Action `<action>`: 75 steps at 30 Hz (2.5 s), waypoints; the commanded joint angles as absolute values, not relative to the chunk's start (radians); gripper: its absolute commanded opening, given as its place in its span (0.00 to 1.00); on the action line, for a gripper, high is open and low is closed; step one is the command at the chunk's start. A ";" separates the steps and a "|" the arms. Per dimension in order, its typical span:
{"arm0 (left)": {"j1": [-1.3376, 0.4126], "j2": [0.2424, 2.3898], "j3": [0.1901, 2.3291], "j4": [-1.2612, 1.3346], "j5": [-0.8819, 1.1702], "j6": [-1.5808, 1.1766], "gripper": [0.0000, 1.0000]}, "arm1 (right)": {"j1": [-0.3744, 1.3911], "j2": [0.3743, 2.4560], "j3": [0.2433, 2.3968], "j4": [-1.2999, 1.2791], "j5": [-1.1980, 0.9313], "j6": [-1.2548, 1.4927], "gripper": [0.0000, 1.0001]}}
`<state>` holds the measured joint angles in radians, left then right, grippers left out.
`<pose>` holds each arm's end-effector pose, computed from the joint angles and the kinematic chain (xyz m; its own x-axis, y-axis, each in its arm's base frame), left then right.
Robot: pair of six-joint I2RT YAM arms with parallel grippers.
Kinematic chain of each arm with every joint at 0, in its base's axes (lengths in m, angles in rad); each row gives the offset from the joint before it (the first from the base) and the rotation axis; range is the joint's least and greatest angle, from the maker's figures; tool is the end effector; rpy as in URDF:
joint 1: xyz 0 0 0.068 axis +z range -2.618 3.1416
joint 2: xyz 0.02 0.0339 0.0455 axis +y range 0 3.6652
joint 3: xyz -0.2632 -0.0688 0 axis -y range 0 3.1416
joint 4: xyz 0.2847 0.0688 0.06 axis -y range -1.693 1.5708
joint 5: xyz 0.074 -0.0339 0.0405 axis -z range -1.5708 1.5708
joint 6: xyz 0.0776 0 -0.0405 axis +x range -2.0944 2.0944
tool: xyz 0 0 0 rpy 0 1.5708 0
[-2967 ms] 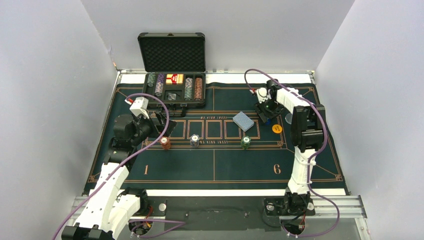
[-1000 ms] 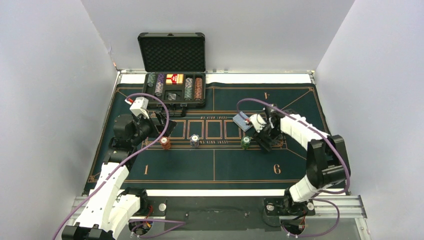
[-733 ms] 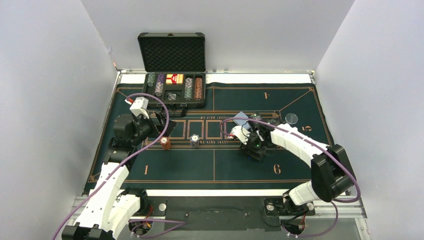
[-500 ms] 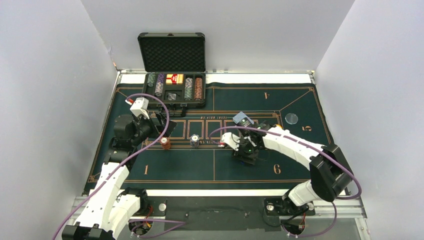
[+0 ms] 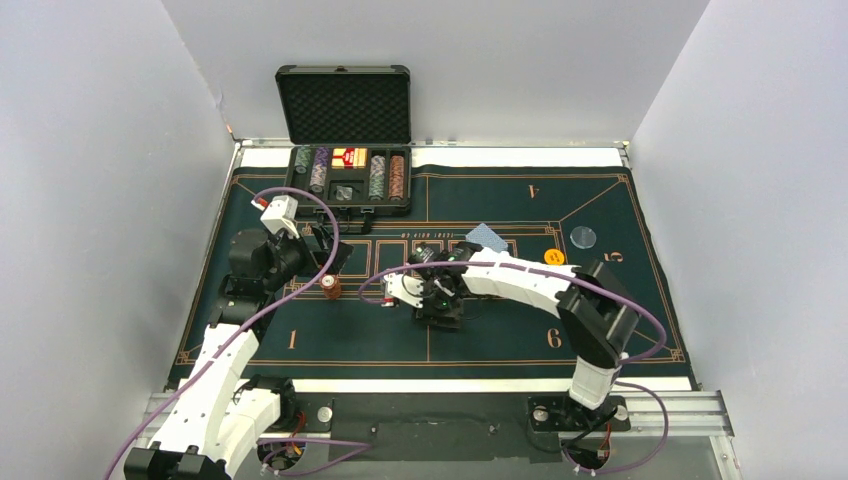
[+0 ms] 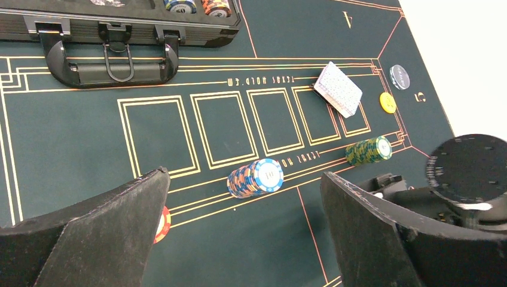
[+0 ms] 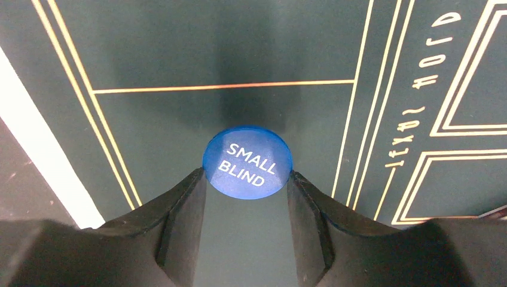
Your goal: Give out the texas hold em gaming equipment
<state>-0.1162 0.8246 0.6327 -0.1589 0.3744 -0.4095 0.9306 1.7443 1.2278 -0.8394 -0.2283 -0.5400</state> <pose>0.2645 -0.0594 0.2611 -0.4919 -0.3157 -0.8114 0.2760 0.8274 -0.4892 0.2096 0.3109 0.1382 -0.0841 -0.9513 -0.2966 -0.9948 0.0630 0.0800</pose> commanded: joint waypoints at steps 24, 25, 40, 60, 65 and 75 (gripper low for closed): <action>-0.111 0.783 0.634 -0.113 0.372 -0.398 0.99 | 0.312 1.424 1.226 -0.855 -0.428 -0.495 0.87; -0.112 0.782 0.634 -0.112 0.376 -0.398 0.99 | 0.232 1.423 1.210 -0.824 -0.403 -0.423 0.87; -0.112 0.781 0.632 -0.101 0.404 -0.407 0.99 | 0.005 1.790 1.318 -0.693 -0.112 -0.235 0.81; -0.112 0.791 0.633 -0.097 0.405 -0.408 0.99 | 0.003 1.970 1.351 -0.735 -0.124 -0.234 0.67; -0.111 0.788 0.633 -0.098 0.405 -0.408 0.99 | 0.004 1.971 1.343 -0.750 -0.125 -0.236 0.62; -0.111 0.786 0.634 -0.097 0.409 -0.408 0.99 | 0.003 1.923 1.309 -0.771 -0.132 -0.250 0.68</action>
